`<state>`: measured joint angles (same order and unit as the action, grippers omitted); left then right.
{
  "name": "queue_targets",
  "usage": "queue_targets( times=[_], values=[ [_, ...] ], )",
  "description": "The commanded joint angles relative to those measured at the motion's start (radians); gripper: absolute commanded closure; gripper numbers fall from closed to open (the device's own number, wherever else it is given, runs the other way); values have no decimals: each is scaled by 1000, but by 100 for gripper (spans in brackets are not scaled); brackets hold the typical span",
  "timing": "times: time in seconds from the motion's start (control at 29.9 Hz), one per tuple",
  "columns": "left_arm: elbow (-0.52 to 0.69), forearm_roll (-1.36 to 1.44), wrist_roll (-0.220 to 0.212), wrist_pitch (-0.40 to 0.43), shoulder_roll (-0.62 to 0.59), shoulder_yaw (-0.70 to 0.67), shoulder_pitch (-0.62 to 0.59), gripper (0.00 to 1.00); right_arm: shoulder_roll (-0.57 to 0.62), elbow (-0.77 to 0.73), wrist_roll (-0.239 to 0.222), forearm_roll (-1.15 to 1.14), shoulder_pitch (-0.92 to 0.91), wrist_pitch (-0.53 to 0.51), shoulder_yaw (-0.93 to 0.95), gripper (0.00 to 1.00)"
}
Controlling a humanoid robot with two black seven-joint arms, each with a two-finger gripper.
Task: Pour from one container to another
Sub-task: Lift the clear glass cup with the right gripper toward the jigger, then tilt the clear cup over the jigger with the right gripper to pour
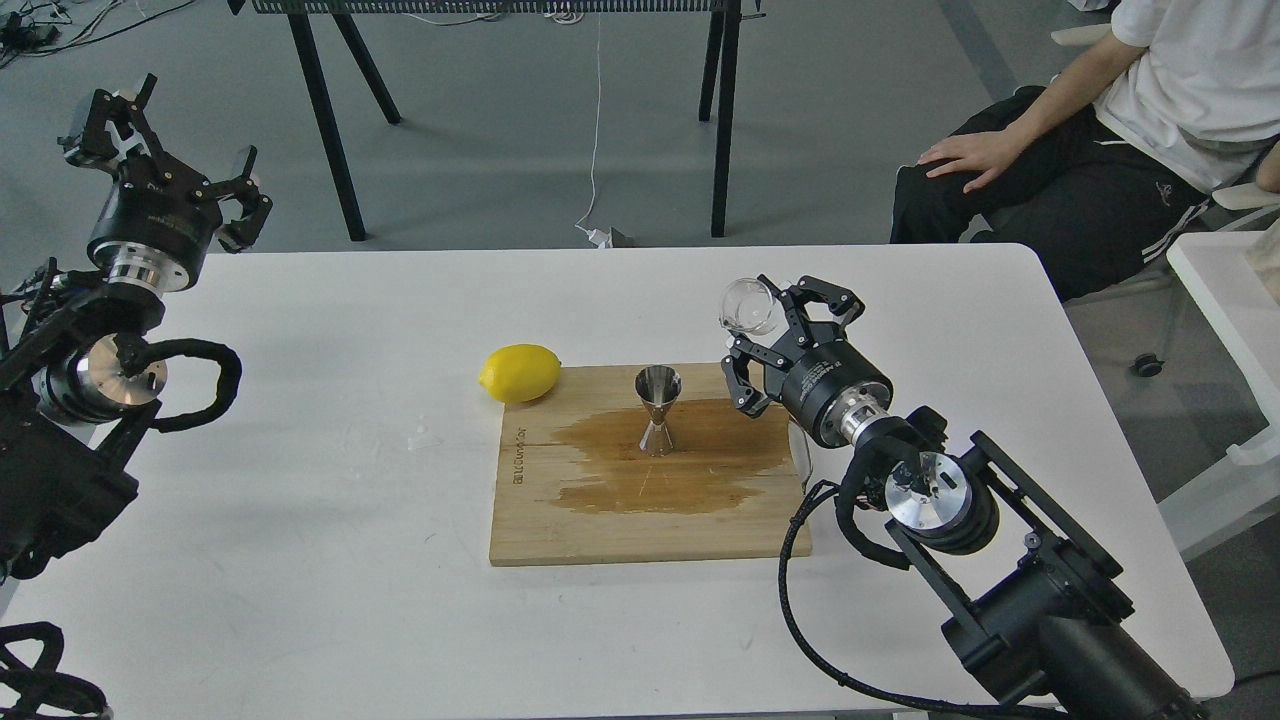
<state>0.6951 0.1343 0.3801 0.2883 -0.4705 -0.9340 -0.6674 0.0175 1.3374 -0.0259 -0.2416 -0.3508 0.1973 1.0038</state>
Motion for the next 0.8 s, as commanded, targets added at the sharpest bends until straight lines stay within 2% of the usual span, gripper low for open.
queue_targets(
  times=[0.0, 0.53, 0.77],
  values=[
    [0, -1, 0, 2, 0, 0, 0, 0, -7, -4, 1, -59, -30, 8, -34, 66],
    [-6, -1, 2, 3, 1, 0, 8, 0, -7, -32, 4, -245, -59, 27, -111, 66],
    [-6, -1, 2, 3, 0, 0, 8, 0, -7, -32, 58, -323, -59, 45, -174, 66]
  ],
)
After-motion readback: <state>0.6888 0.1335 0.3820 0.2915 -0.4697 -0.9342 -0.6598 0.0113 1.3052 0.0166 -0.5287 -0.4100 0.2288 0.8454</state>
